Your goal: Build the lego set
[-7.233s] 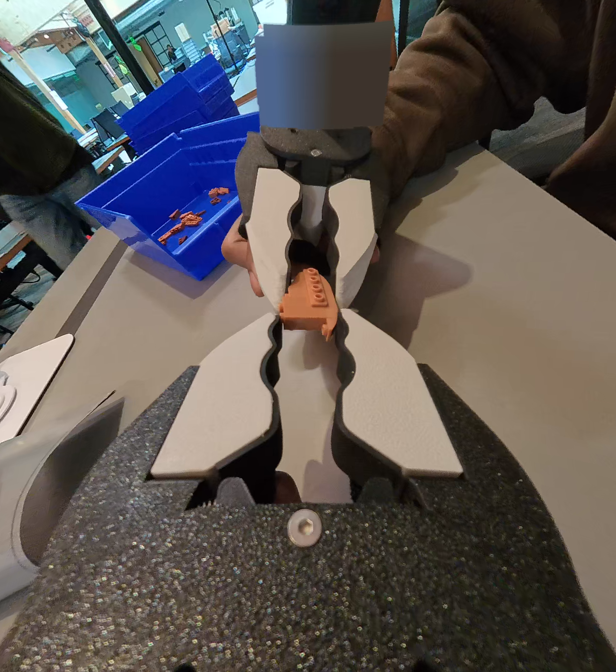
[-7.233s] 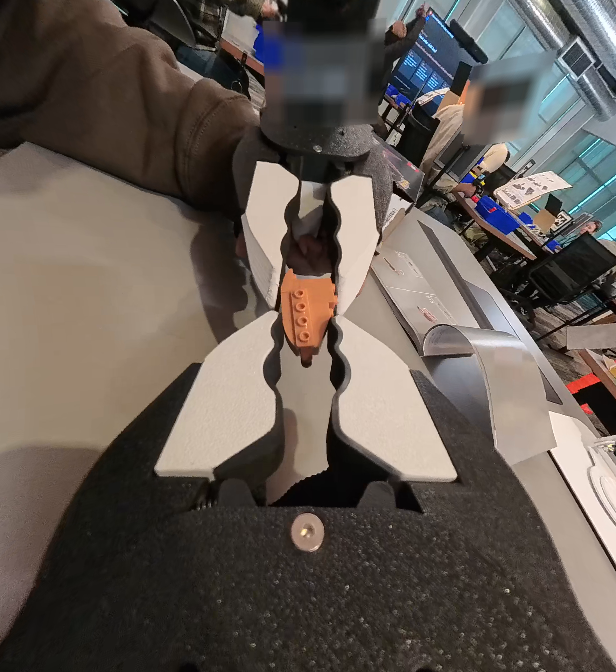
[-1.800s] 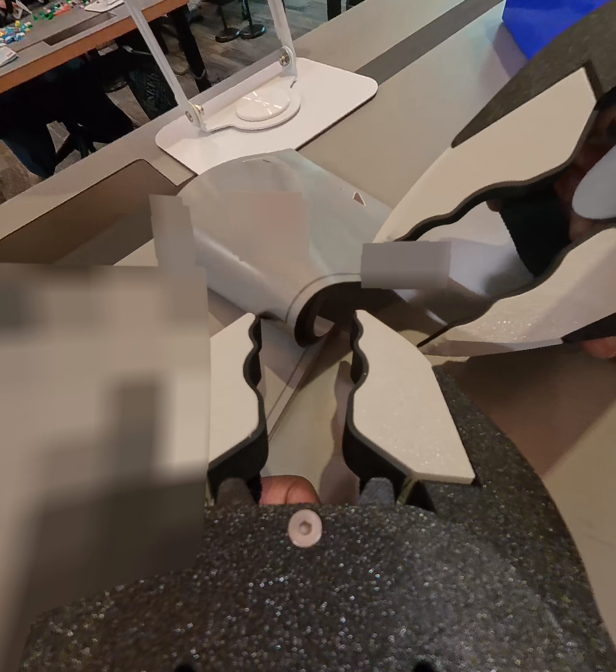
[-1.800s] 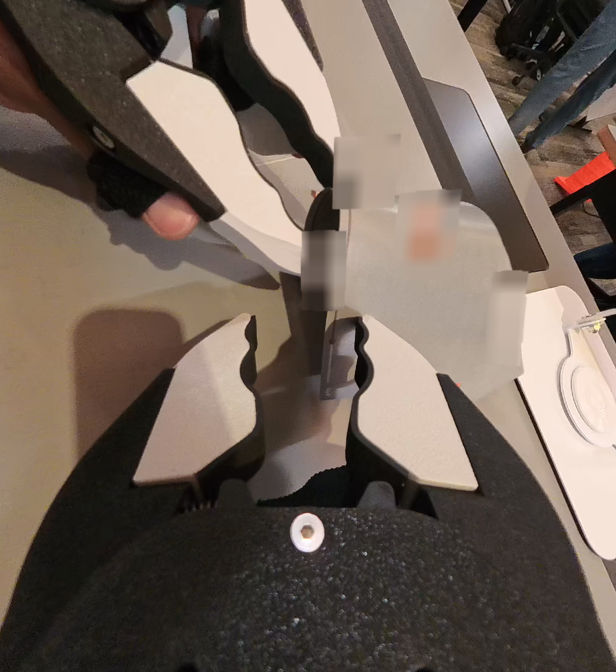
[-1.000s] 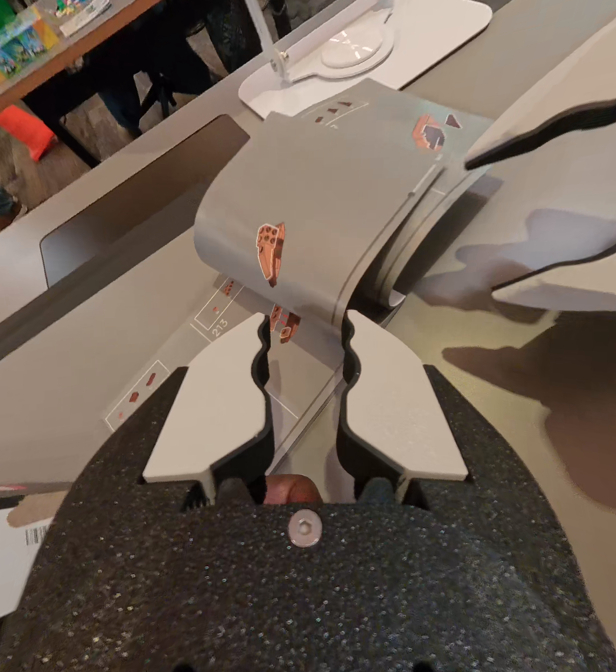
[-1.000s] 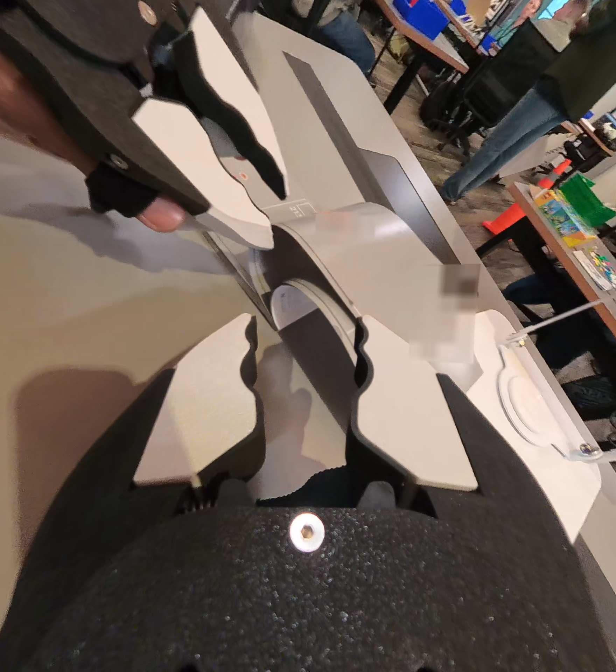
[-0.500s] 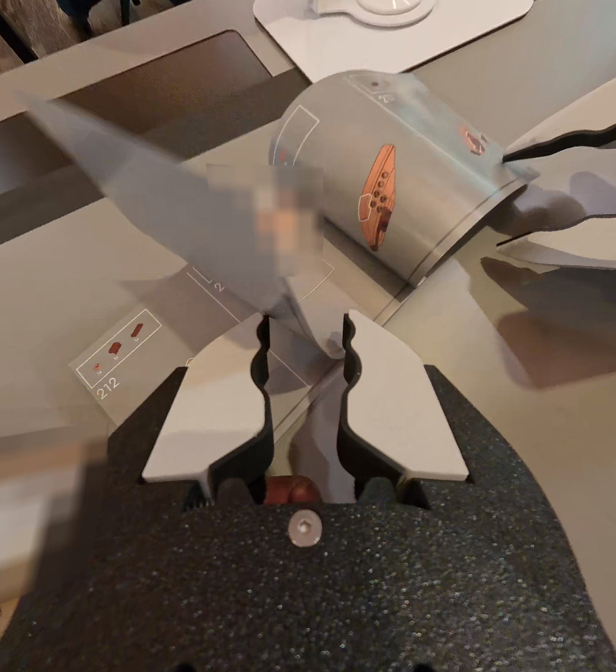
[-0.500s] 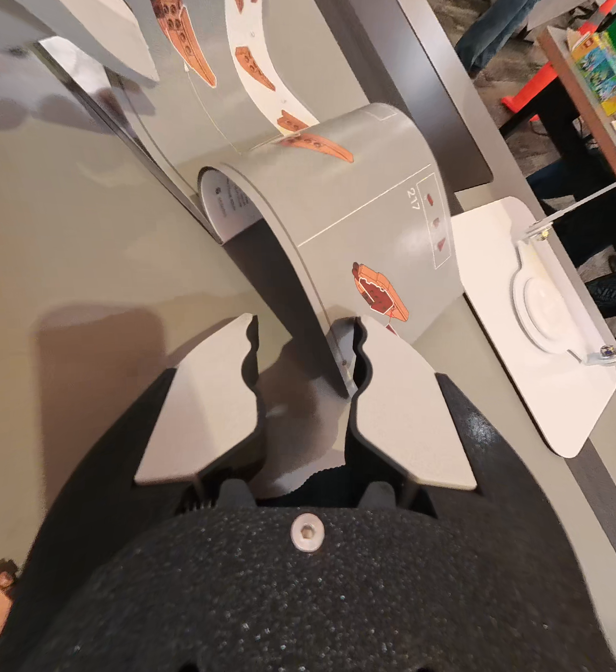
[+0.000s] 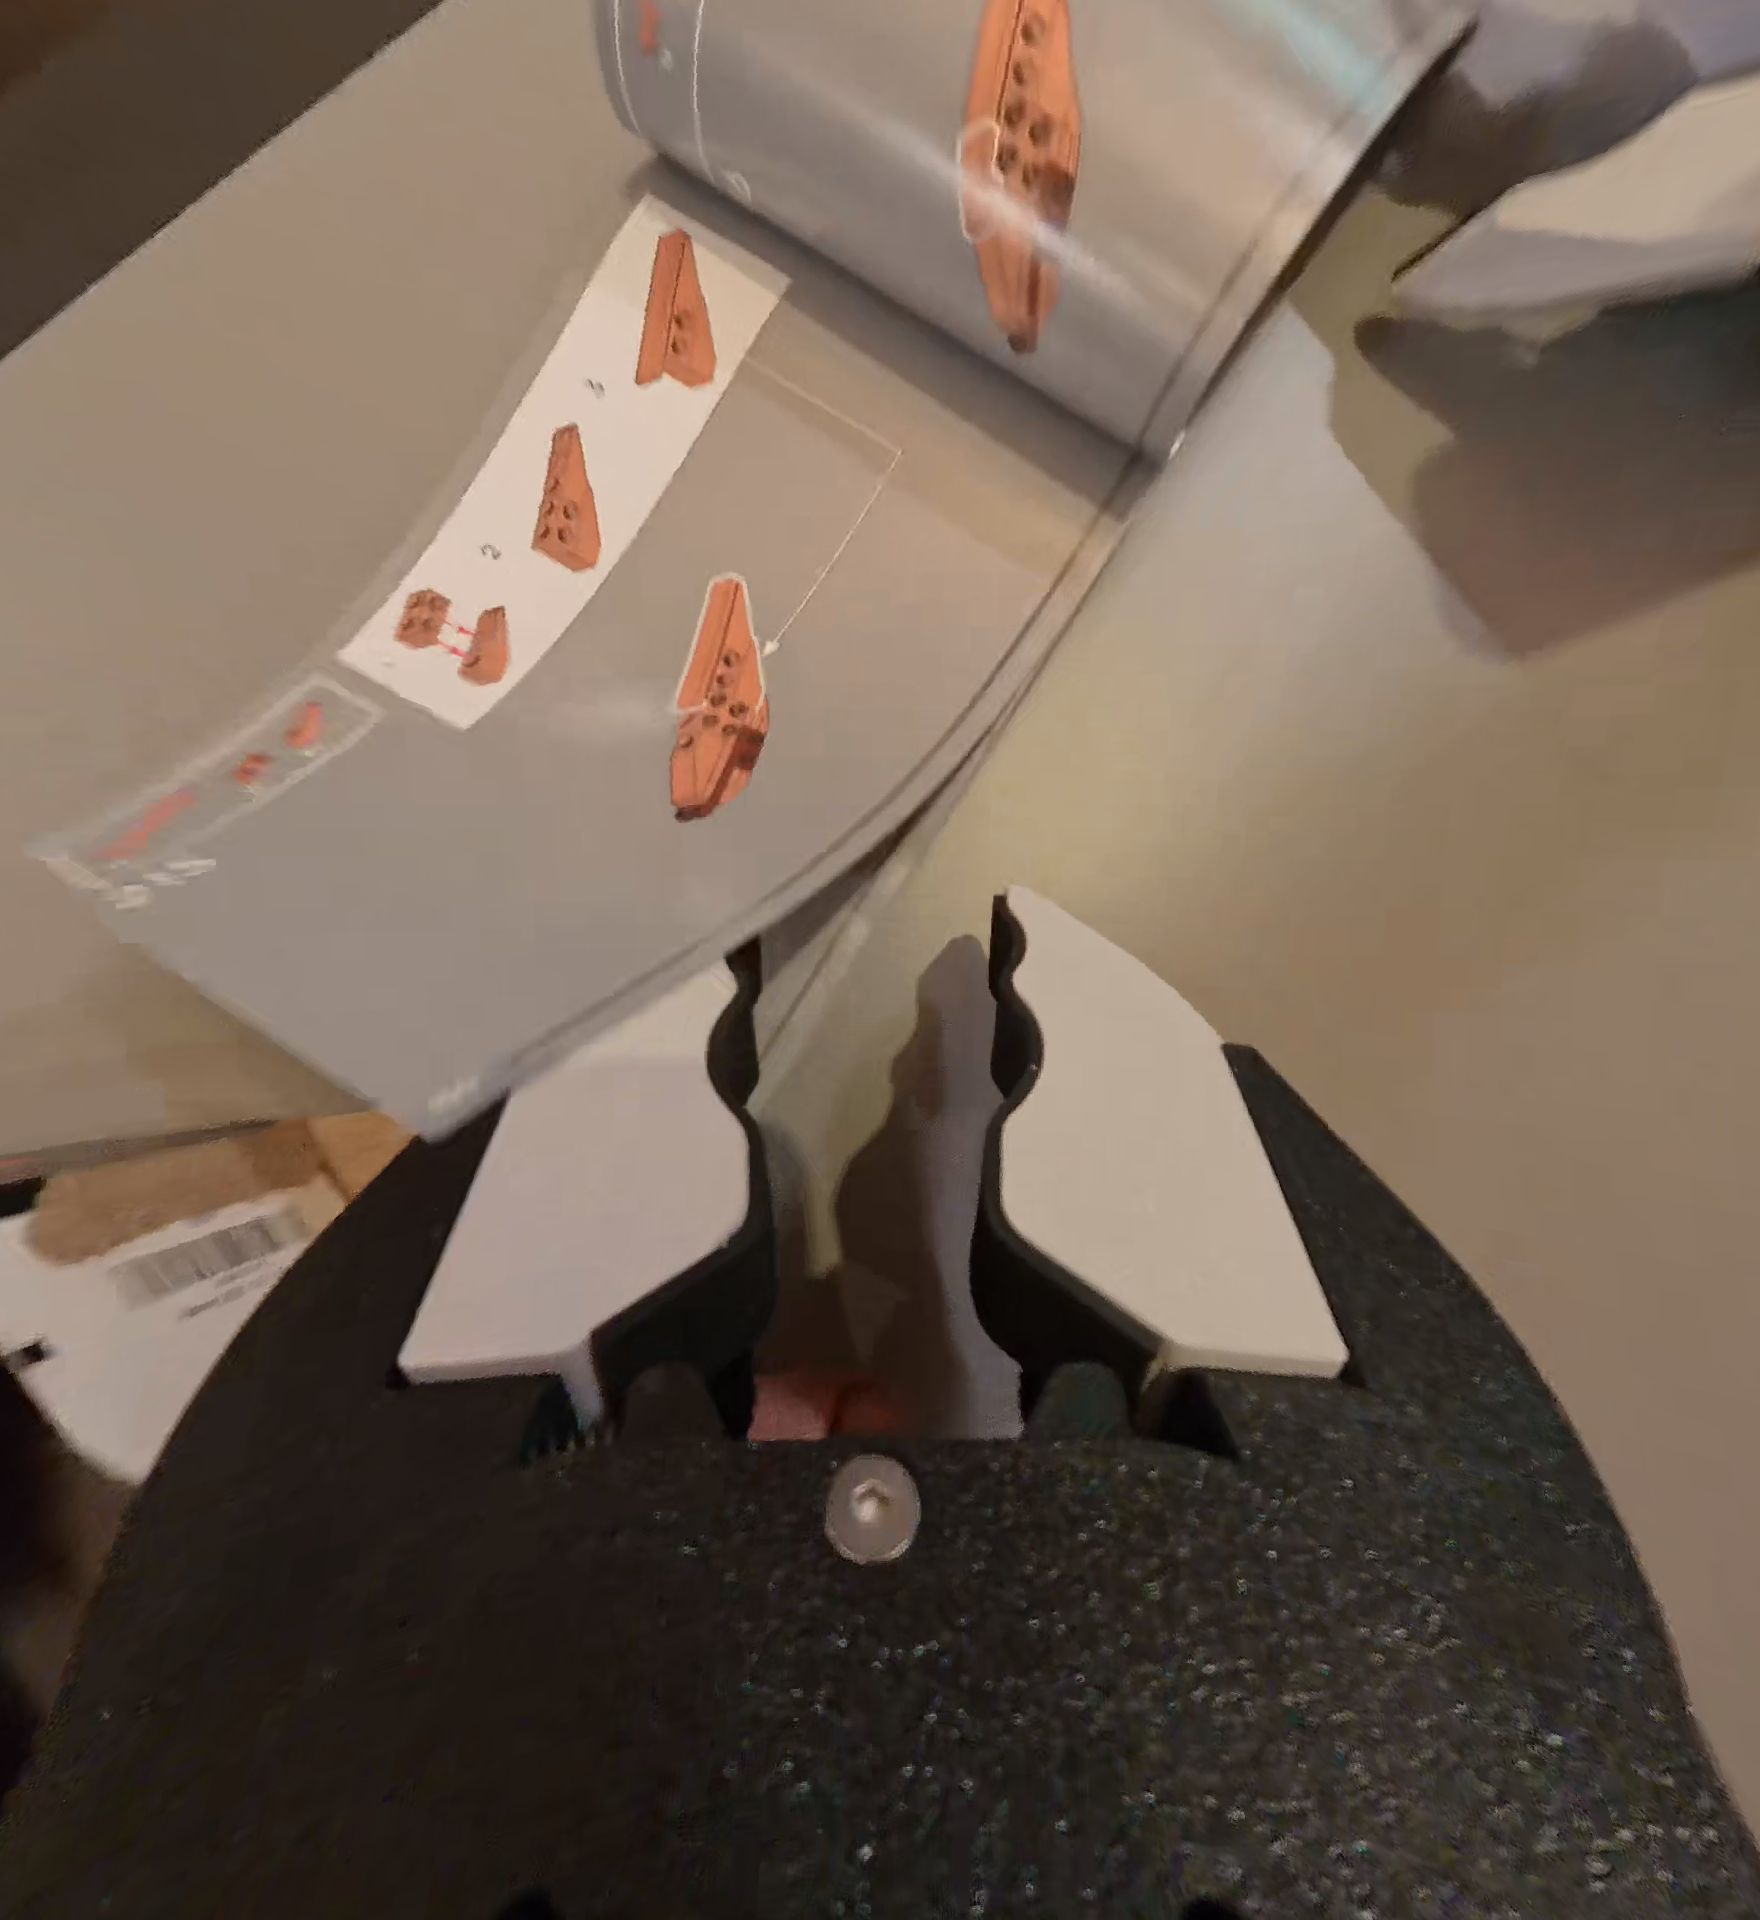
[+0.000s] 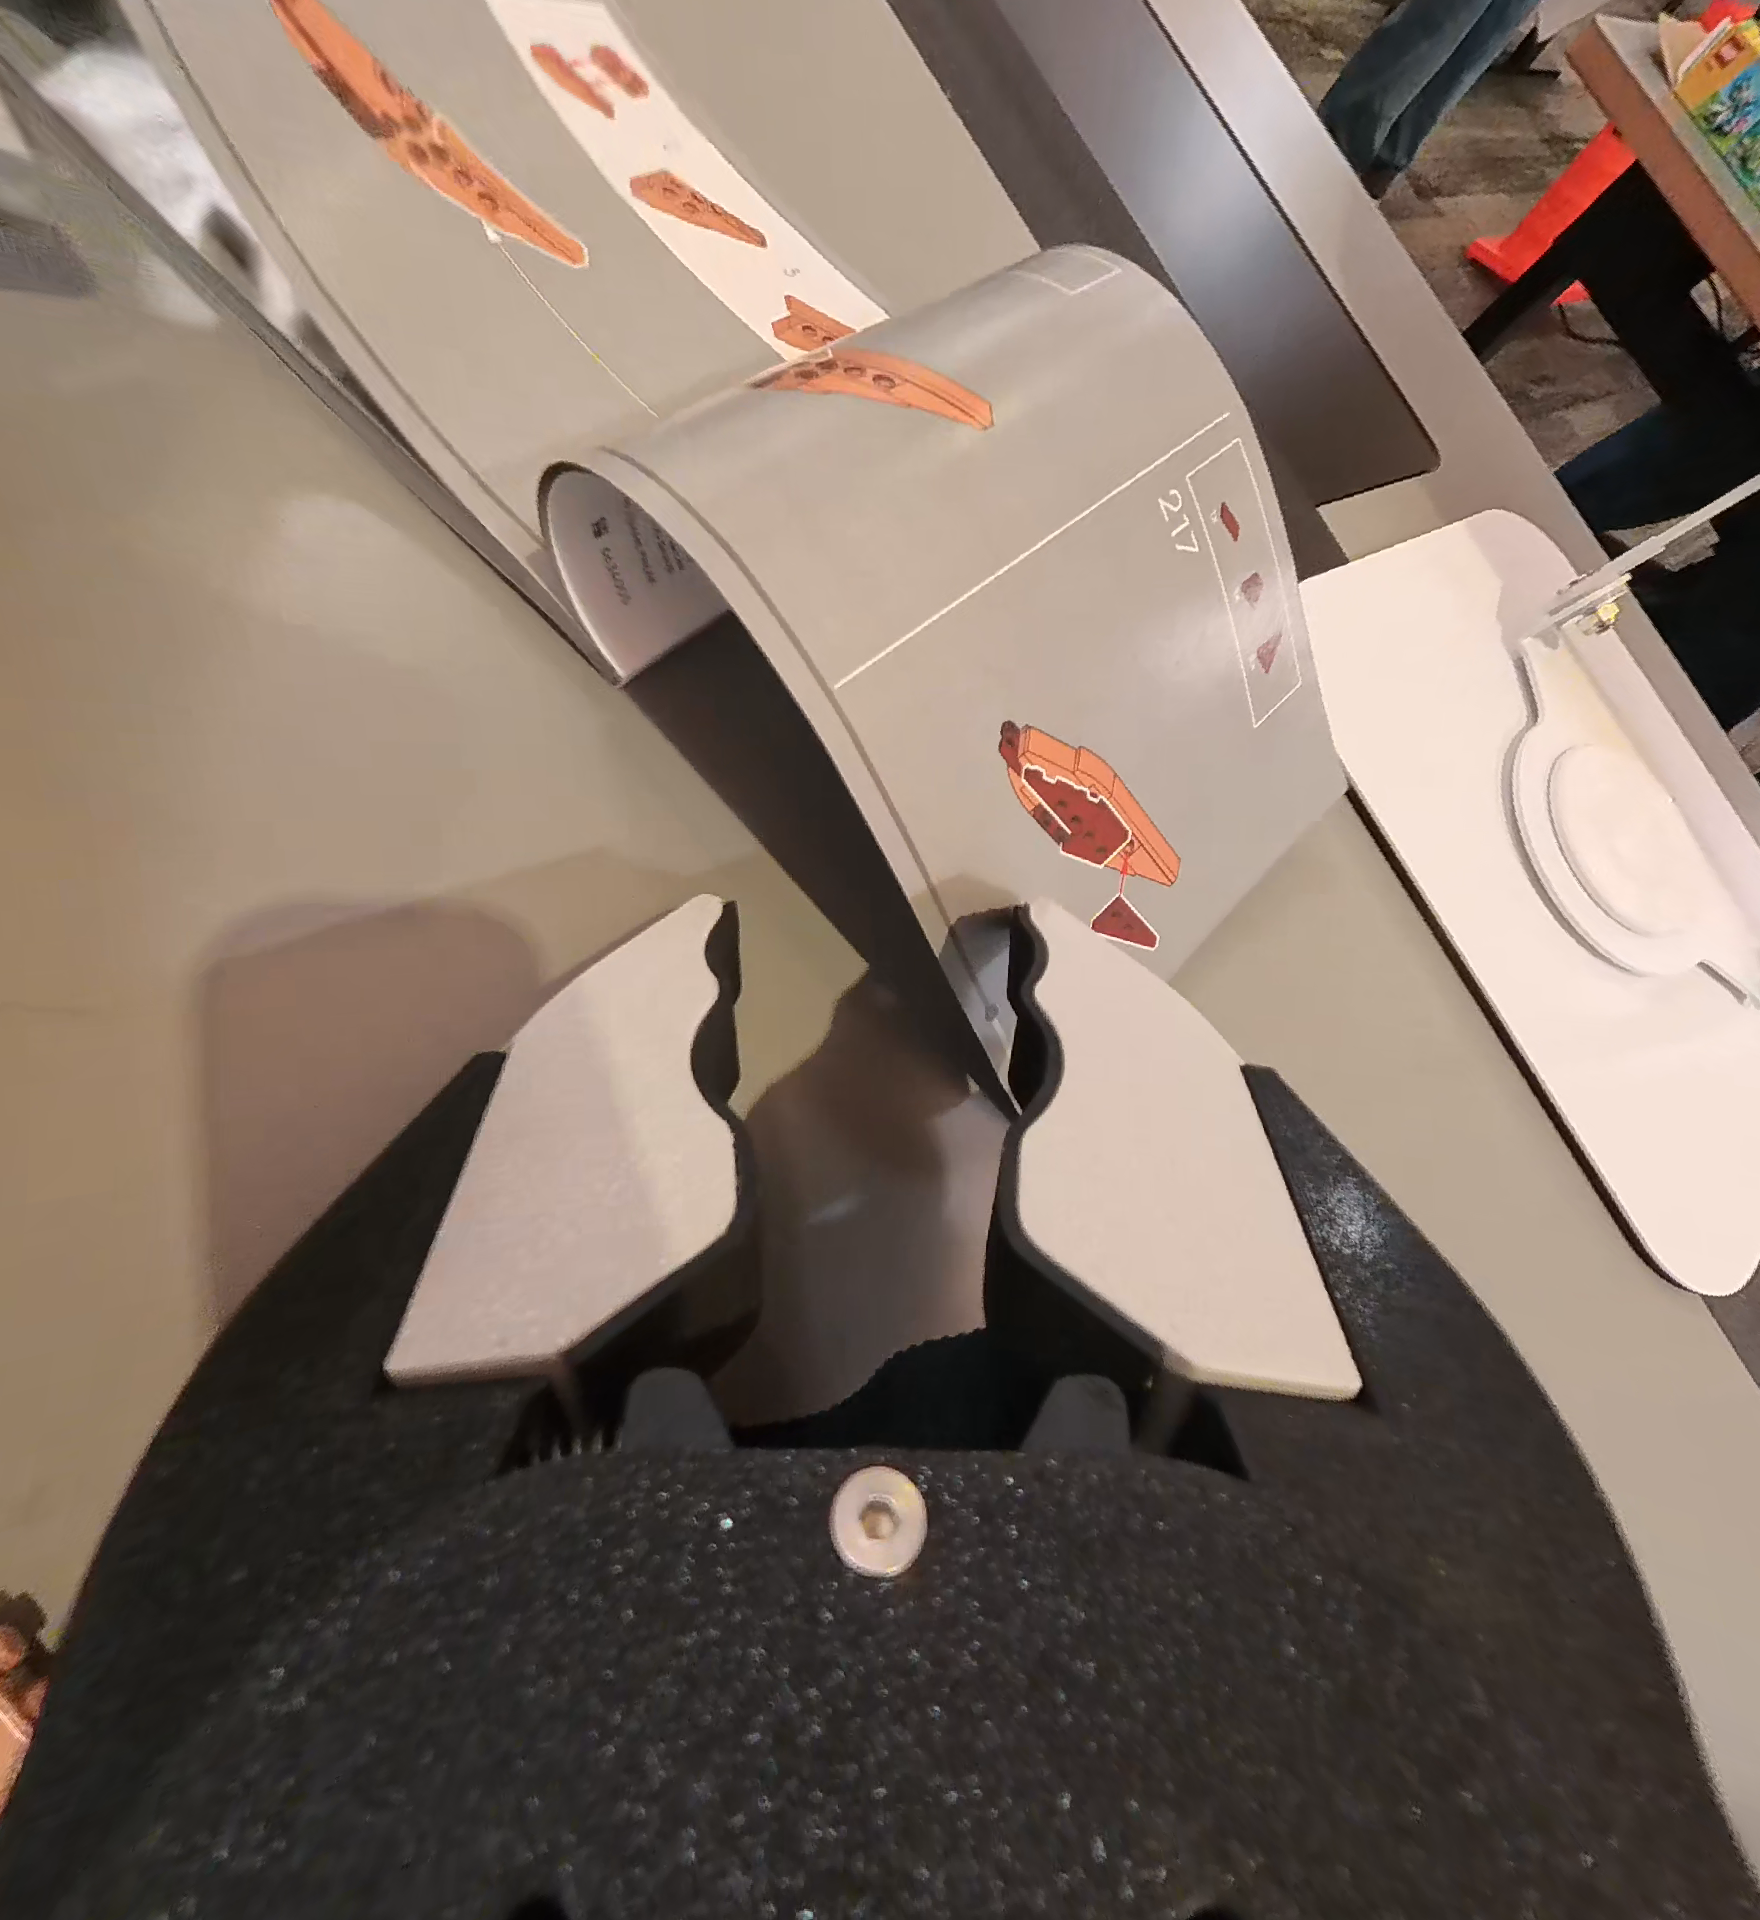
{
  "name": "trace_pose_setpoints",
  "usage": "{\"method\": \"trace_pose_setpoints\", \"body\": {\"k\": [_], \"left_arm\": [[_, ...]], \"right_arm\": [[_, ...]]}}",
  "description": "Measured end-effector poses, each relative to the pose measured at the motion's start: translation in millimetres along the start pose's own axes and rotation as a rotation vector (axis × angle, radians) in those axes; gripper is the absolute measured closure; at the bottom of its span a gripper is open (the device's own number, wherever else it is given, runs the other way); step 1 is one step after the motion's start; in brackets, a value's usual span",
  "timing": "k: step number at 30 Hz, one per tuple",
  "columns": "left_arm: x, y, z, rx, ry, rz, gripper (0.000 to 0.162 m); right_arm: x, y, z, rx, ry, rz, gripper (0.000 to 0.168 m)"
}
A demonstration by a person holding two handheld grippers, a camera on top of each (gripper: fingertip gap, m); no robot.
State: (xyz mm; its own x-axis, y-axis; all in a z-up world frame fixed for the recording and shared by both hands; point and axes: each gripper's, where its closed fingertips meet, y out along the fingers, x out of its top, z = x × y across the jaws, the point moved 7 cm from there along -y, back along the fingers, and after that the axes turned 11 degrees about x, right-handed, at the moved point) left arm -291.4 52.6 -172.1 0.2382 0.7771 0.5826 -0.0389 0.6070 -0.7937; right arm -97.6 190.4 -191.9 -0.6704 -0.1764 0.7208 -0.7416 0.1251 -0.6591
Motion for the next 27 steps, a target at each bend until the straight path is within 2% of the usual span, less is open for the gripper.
{"method": "trace_pose_setpoints", "body": {"k": [6,13,14,18,22,27], "left_arm": [[-21,-16,18,0.171,0.054,0.091,0.117],[-46,-20,27,0.255,0.109,0.215,0.116],[-49,-20,27,0.258,0.114,0.235,0.118],[-59,-19,31,0.235,0.119,0.277,0.148],[-66,-25,37,0.253,0.122,0.315,0.157],[-71,-40,52,0.304,0.063,0.311,0.159]], "right_arm": [[0,0,0,-0.002,0.005,-0.003,0.119],[0,0,-1,-0.001,0.007,-0.005,0.119],[0,0,-1,-0.001,0.007,-0.005,0.119],[0,0,-1,0.000,0.008,-0.005,0.119],[0,0,-1,0.001,0.007,-0.005,0.120],[0,0,-1,0.000,0.008,-0.004,0.120]]}}
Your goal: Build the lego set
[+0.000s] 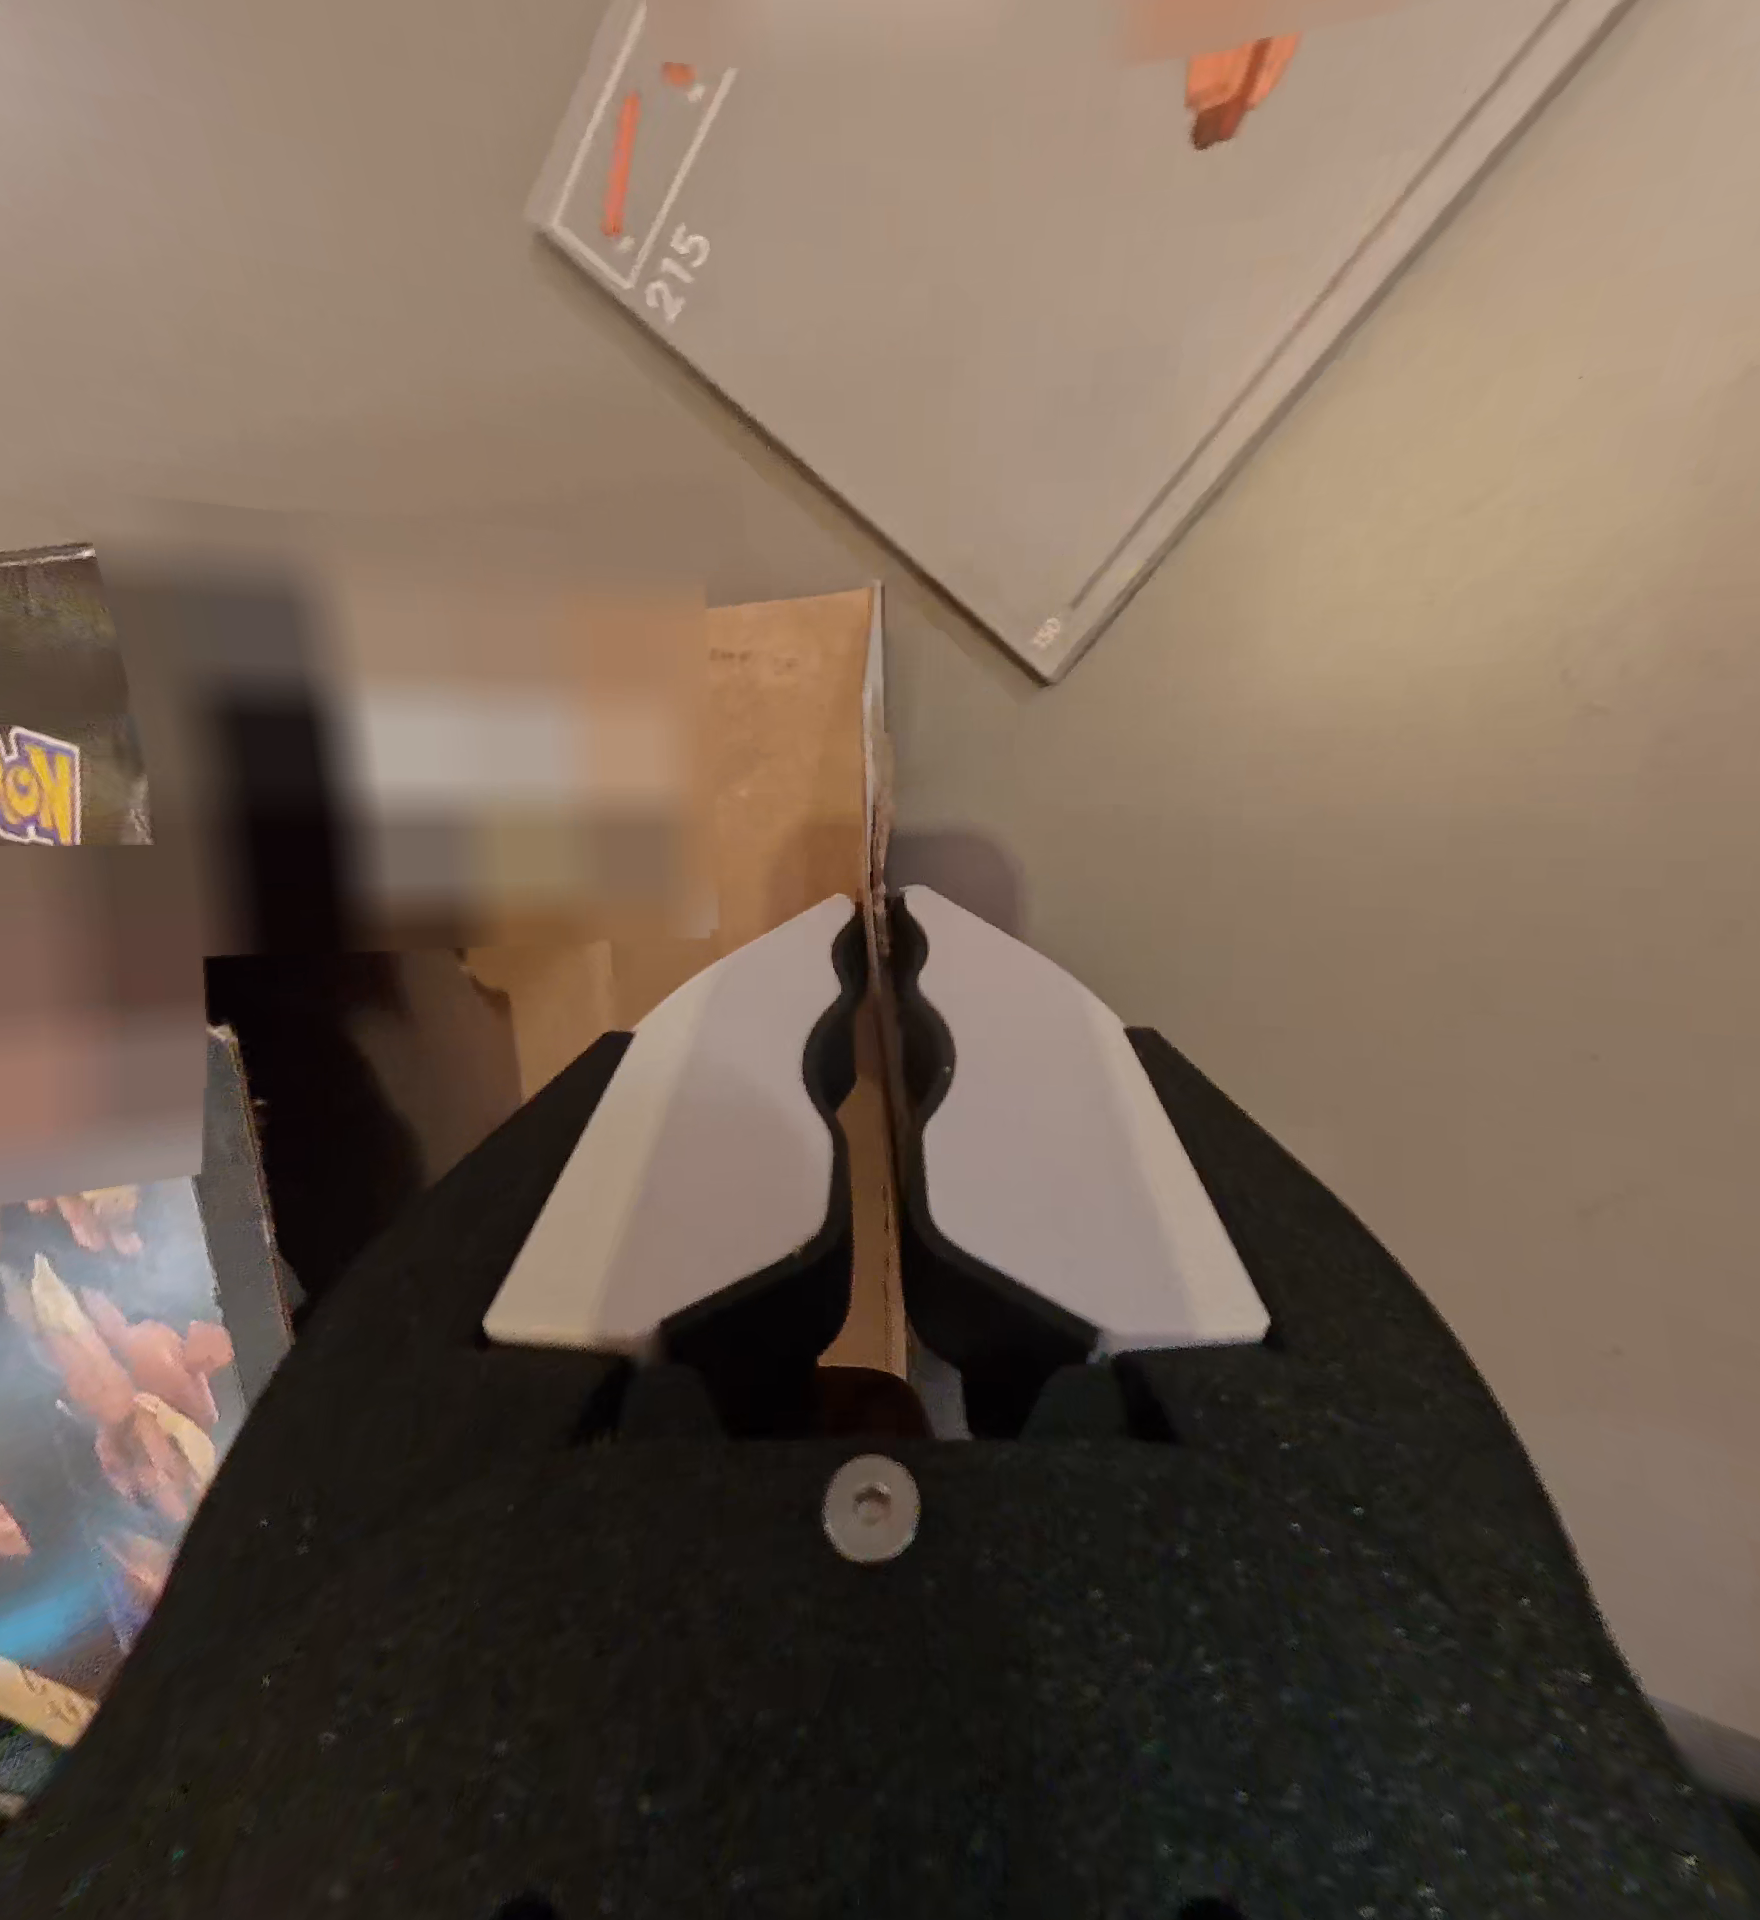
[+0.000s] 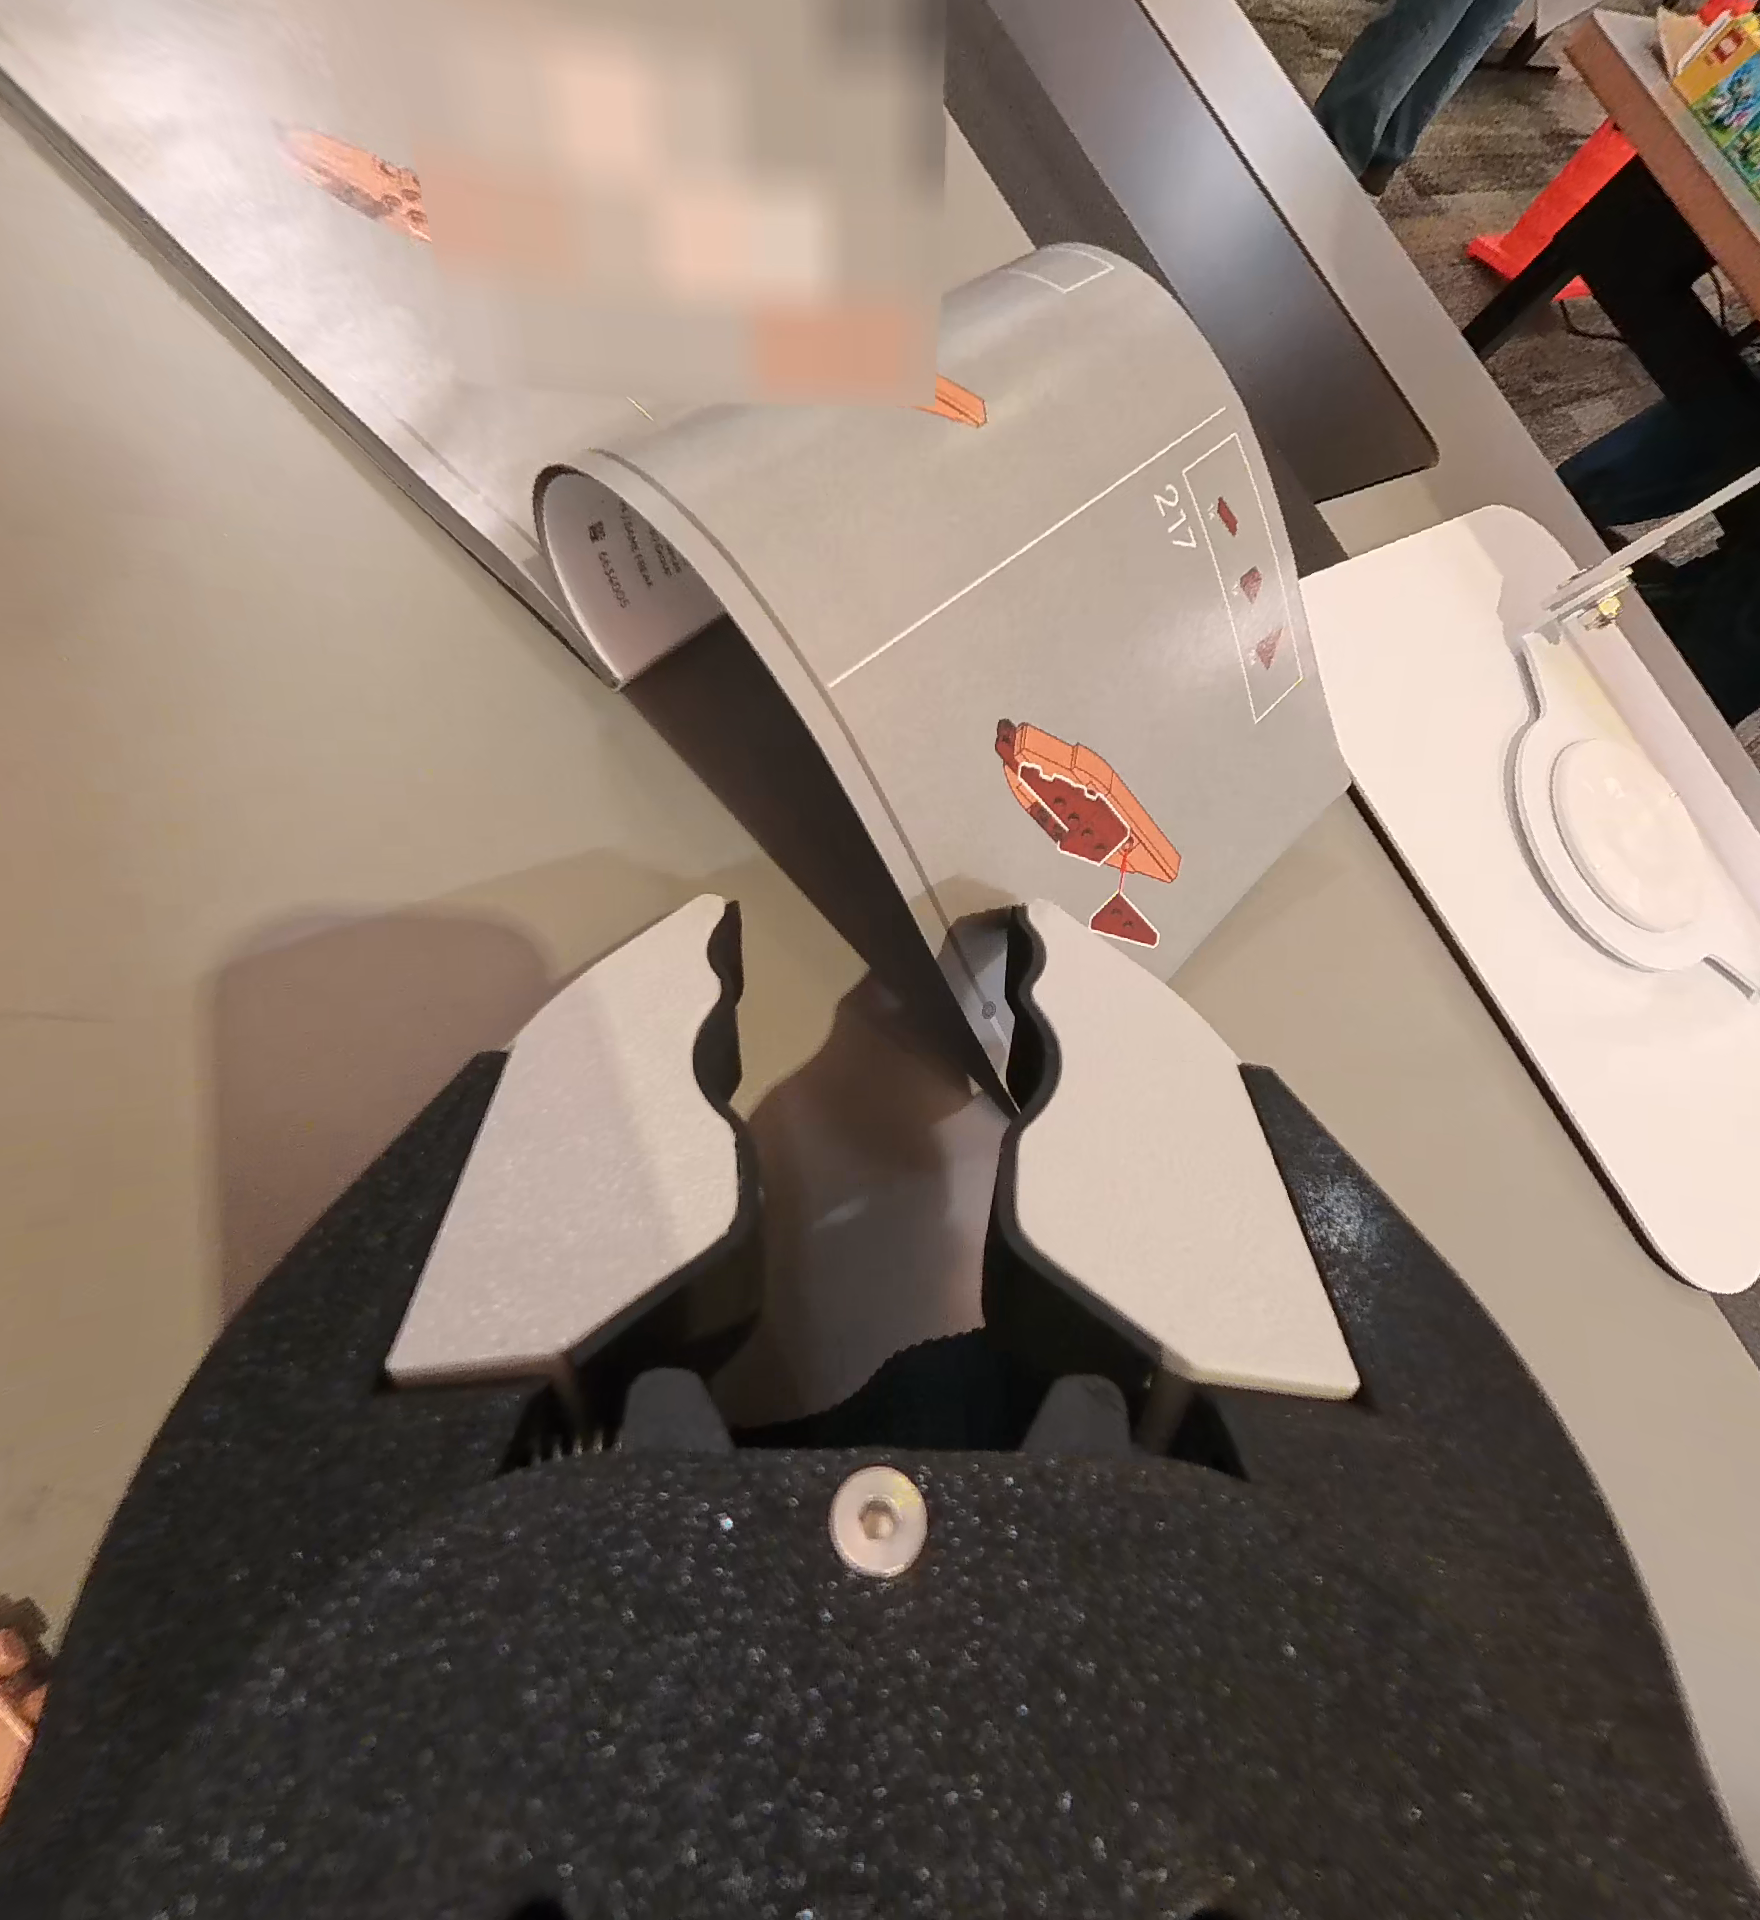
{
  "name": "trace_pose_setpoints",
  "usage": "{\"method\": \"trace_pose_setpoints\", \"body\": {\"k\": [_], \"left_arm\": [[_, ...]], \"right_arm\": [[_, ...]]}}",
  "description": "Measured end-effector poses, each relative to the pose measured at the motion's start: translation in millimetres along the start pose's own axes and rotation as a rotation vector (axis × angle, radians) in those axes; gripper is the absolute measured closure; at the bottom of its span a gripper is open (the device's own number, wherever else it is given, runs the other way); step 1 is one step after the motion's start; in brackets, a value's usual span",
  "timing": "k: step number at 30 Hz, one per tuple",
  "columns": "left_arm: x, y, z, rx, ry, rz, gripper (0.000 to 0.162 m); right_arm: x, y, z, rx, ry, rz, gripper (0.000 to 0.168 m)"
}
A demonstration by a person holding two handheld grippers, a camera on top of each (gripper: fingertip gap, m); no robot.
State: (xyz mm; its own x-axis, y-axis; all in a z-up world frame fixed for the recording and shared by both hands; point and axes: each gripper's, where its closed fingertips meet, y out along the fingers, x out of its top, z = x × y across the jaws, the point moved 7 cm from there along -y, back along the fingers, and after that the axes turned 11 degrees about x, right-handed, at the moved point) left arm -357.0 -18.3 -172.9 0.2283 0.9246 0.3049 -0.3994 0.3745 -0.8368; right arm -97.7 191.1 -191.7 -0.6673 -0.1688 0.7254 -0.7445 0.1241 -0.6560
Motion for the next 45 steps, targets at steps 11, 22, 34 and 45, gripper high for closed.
{"method": "trace_pose_setpoints", "body": {"k": [11,22,34,45], "left_arm": [[19,-6,-13,-0.031,0.023,-0.089,0.158],[30,-2,-26,-0.142,0.001,-0.178,0.130],[52,-8,-16,-0.193,-0.192,-0.408,0.123],[64,2,-27,-0.176,-0.201,-0.440,0.124]], "right_arm": [[0,0,0,0.003,0.000,-0.001,0.120],[0,-1,2,0.010,-0.016,-0.005,0.118],[5,-11,2,-0.006,-0.025,-0.049,0.118],[7,-21,4,-0.034,-0.024,-0.052,0.118]]}}
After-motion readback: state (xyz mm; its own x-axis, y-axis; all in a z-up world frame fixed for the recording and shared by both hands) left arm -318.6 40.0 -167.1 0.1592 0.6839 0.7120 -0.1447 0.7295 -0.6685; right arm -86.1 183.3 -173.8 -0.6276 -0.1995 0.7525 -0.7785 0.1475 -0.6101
